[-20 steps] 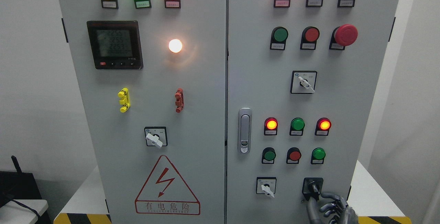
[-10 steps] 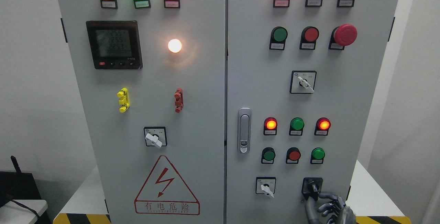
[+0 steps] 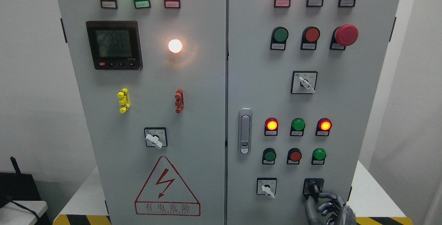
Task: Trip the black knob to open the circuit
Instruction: 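Close the right hand fingers around the black rotary knob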
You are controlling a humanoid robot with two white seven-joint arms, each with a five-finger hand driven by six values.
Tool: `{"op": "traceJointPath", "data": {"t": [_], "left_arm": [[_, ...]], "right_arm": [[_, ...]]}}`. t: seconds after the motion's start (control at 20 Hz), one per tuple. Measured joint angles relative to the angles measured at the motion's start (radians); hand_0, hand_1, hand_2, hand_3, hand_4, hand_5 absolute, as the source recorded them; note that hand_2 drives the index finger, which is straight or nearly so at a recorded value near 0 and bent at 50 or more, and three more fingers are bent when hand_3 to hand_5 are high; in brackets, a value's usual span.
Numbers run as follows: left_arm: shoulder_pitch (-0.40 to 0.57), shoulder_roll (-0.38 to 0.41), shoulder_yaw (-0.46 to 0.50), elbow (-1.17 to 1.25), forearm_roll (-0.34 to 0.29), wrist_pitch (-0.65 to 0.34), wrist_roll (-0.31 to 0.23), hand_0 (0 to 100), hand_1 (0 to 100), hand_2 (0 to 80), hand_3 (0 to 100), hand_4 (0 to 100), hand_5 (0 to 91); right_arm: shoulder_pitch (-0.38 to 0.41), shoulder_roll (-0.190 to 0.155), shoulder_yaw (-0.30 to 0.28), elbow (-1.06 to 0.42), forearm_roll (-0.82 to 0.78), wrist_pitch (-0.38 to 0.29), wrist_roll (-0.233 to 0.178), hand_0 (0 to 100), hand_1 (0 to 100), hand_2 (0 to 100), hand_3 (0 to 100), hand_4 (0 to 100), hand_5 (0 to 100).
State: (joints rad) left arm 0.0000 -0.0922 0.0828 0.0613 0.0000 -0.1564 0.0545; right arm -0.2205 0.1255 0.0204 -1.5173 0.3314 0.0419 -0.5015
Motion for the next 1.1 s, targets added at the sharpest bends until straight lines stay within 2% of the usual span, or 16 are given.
{"op": "traceJointPath", "data": {"t": [0.65,1.1], "left_arm": [[0.0,0.0,0.0,0.0,0.0,0.0,0.0,12,39,0.0,0,0,0.0],[0.0,0.0,0.0,0.0,0.0,0.0,0.0,12,39,0.0,0,0,0.0]], "right_arm": [[0.0,0.0,-0.014,0.0,-0.001,0.0,0.006,48,76,56,87,89,97],[-0.002,0.0,0.002,0.0,-0.002,0.001,0.008,49,75,57,88,90,97]]}}
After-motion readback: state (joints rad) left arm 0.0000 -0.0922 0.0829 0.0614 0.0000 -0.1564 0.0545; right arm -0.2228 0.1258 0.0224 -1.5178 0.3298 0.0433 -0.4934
